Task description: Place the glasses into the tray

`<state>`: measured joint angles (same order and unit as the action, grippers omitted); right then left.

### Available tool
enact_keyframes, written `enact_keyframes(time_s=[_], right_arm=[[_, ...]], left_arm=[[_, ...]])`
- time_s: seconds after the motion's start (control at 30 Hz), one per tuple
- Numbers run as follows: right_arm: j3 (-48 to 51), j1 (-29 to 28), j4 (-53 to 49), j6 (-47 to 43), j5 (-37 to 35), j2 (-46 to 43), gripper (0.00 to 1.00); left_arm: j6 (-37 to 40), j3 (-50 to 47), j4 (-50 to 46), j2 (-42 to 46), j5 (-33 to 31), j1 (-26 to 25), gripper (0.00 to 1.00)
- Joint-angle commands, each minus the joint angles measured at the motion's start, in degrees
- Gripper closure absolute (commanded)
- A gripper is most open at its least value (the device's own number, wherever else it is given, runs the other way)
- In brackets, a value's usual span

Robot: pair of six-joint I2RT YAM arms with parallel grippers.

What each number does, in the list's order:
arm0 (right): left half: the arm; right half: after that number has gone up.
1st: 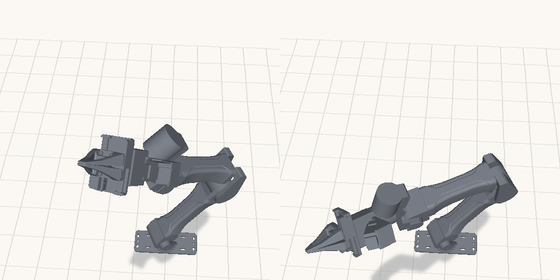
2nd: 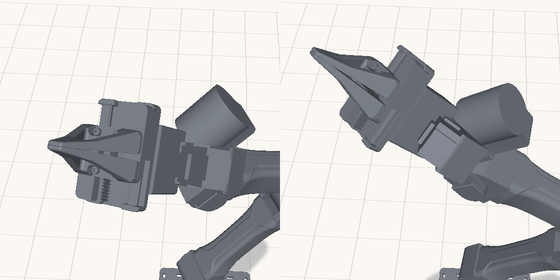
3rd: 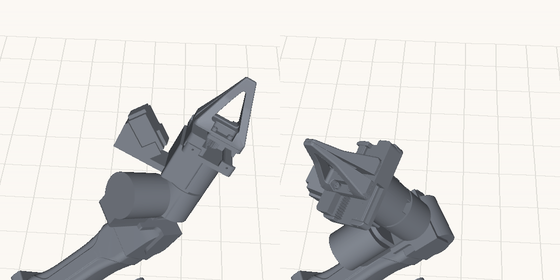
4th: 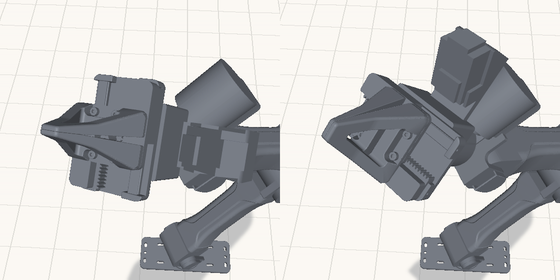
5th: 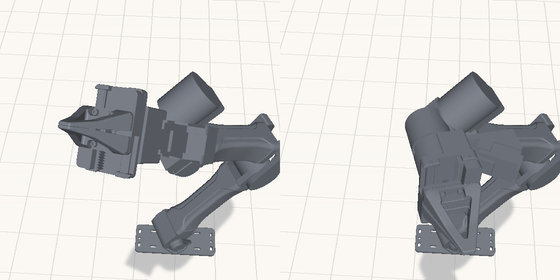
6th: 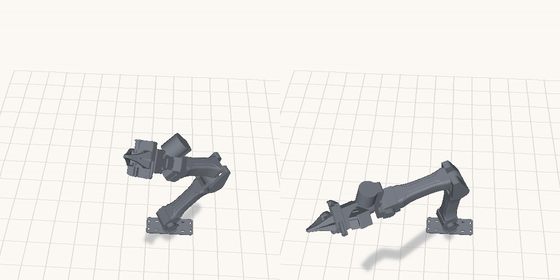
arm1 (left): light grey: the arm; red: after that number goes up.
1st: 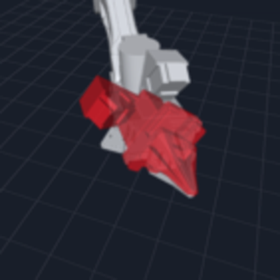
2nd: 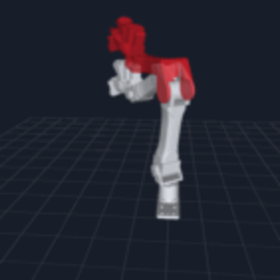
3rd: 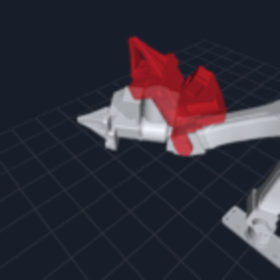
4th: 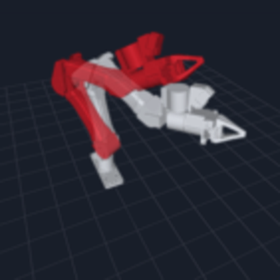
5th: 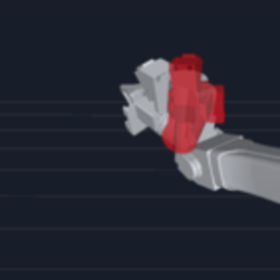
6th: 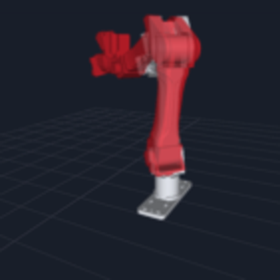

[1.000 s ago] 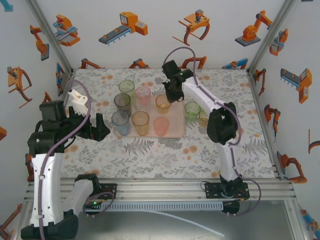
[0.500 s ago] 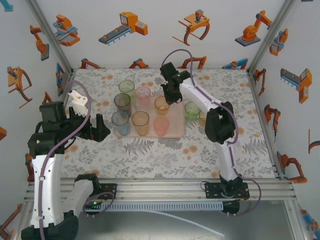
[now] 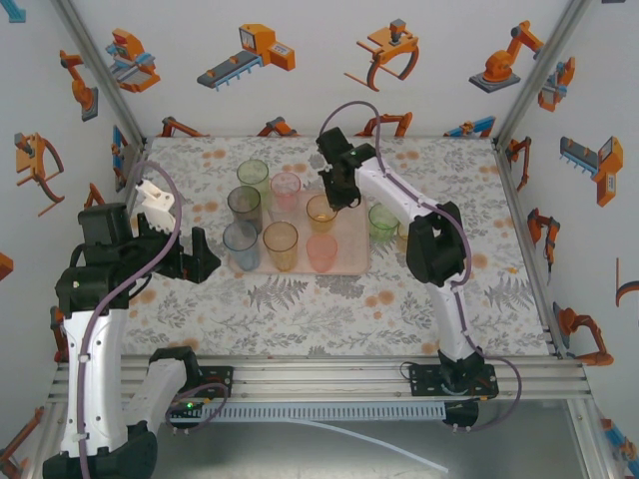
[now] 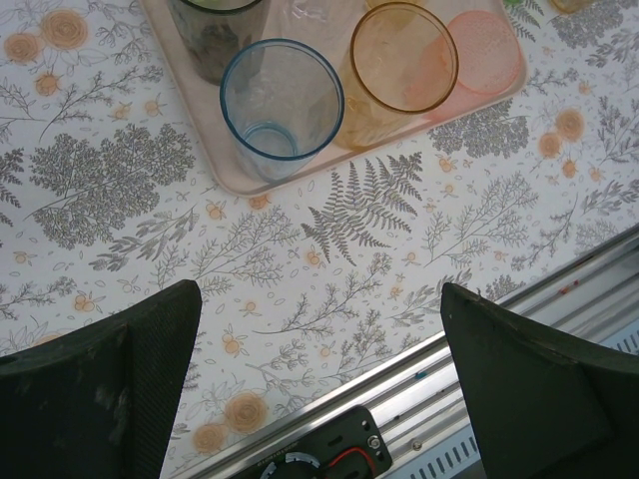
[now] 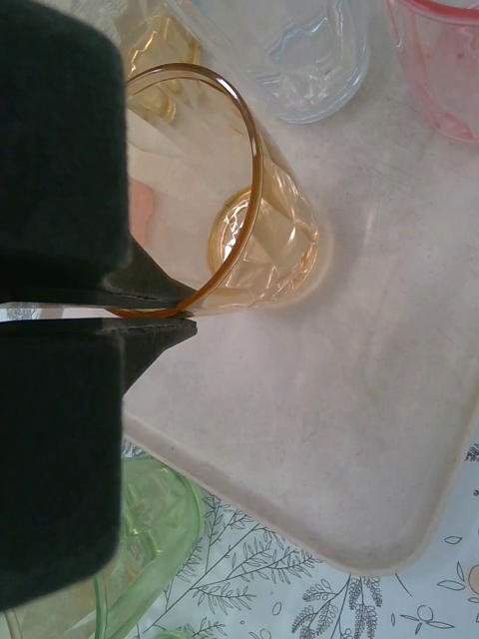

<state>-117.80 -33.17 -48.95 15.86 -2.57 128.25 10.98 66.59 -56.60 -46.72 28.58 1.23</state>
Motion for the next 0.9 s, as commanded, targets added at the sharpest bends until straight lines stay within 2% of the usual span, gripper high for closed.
enact_keyframes(time_s=[0.0, 0.87], right_arm=[[-0.4, -0.3, 0.6, 0.4, -0.8, 0.4, 0.98], [-1.1, -0.3, -0.5, 0.5, -0.6, 1.4, 0.81]], left_arm=[[-0.9, -0.6, 0.4, 0.4, 1.8, 0.5, 0.03], [-0.8, -0.7, 0.4, 0.8, 2.0, 0.7, 0.03]])
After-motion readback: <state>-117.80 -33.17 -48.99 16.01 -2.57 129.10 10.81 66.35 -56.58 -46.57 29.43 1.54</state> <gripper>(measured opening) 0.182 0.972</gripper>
